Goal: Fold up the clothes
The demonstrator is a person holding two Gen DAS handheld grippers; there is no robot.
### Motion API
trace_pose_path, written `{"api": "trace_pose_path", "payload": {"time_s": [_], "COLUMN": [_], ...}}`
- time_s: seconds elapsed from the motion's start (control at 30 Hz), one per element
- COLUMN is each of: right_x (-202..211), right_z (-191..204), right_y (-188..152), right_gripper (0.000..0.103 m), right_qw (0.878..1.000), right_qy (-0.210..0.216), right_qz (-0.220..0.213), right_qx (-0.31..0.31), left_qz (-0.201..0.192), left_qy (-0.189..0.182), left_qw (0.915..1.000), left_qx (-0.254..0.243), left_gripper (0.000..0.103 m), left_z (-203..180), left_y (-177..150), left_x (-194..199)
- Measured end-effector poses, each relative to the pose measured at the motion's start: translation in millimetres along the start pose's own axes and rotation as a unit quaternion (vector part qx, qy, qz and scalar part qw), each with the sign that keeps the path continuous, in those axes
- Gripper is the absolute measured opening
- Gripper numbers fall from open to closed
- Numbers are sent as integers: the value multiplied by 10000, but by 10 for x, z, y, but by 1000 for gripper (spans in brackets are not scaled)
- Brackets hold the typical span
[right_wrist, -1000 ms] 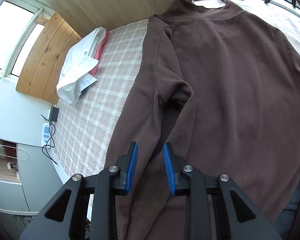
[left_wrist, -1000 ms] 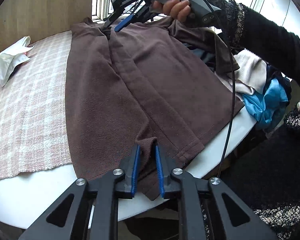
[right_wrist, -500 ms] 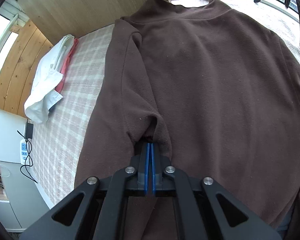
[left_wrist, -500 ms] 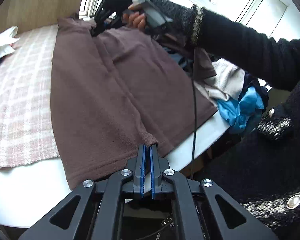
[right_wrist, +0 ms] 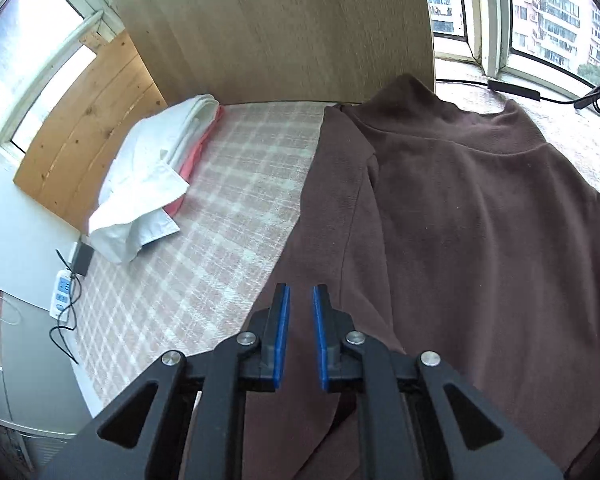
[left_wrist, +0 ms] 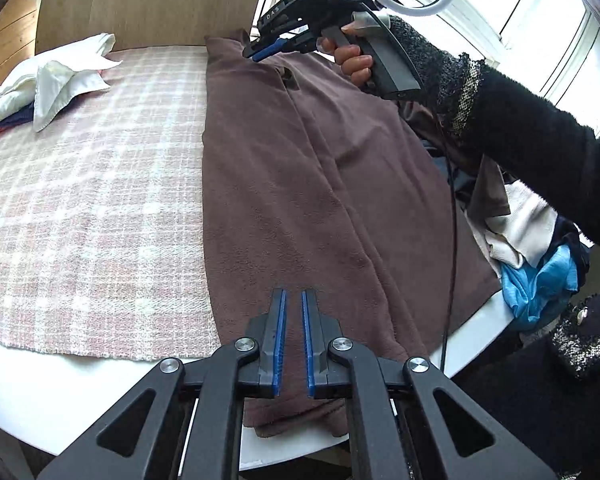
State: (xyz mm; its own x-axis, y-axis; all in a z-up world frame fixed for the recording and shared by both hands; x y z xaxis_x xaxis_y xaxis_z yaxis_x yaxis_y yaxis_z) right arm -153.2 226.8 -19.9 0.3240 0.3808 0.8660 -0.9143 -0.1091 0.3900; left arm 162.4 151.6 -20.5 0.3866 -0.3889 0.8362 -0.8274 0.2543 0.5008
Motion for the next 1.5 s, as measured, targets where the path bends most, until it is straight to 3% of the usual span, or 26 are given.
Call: {"api": "trace_pose_path", "payload": {"time_s": [0.07, 0.17, 0.37, 0.47, 0.53, 0.67, 0.73, 0.8, 0.93, 1.0, 1.1, 1.23, 1.5], "right_x": [-166, -128, 864, 1621, 2061, 2640, 2826, 2898, 2946, 2970, 3009, 3006, 2501], "right_z": [-130, -285, -515, -794, -1041, -1450, -1651, -1780, -1961, -2001, -2045, -1959, -1585], "right_y": [-11, -38, -142, -302, -519, -1182, -1546, -1917, -2524, -2736, -3024, -3082, -2544], "right_gripper": [12, 10, 13, 24, 32, 32, 32, 32, 33, 33, 33, 41, 47], "right_qw": [9997, 9995, 9819, 9755, 9771, 9817, 9805, 9780, 9699, 9654, 9593, 9670, 9847], "right_qy": [-228, 95, 1455, 1652, 1439, 744, 411, 274, 5, -54, -145, -452, -1327], "right_qz": [42, 51, -280, -718, -940, -1151, -1224, -1142, -966, -933, -891, -847, -690], "right_qx": [-7, -284, -1179, -1262, -1251, -1319, -1483, -1725, -2237, -2435, -2676, -2361, -898], "left_qz": [185, 274, 11, -80, -118, -64, -15, 101, 298, 239, 401, 599, -120], "left_qy": [192, 292, 67, -263, -483, -879, -1214, -1470, -1742, -1747, -1807, -2459, -1914], "left_qw": [9995, 9990, 9995, 9985, 9970, 9912, 9855, 9770, 9580, 9530, 9493, 9364, 9681], "left_qx": [-147, -207, -323, -474, -594, -992, -1185, -1538, -2257, -2464, -2543, -2430, -1613], "left_gripper": [8, 9, 9, 19, 21, 21, 29, 40, 43, 48, 46, 47, 48], "left_z": [4, -9, -351, -562, -702, -1085, -1341, -1634, -2171, -2354, -2519, -2711, -2230], "left_y": [-103, -186, 8, 141, 228, 368, 398, 374, 241, 218, 139, 75, 530], "left_x": [-63, -10, 213, 243, 236, 33, -84, -223, -440, -562, -784, -654, -234]}}
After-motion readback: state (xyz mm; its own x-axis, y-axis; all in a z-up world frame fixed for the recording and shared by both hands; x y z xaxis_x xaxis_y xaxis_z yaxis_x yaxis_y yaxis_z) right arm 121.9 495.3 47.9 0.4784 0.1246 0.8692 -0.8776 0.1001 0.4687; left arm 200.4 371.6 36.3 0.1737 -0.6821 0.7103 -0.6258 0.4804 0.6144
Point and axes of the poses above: each gripper's, at about its wrist camera, not at the fingertips, and x roughly against the way its jaws point, z to its left, y to its top, the point moved 8 cm from there along -x, roughly the way its jaws point, and after that the axes turned 5 degrees about -x, right-handed, at the moved point
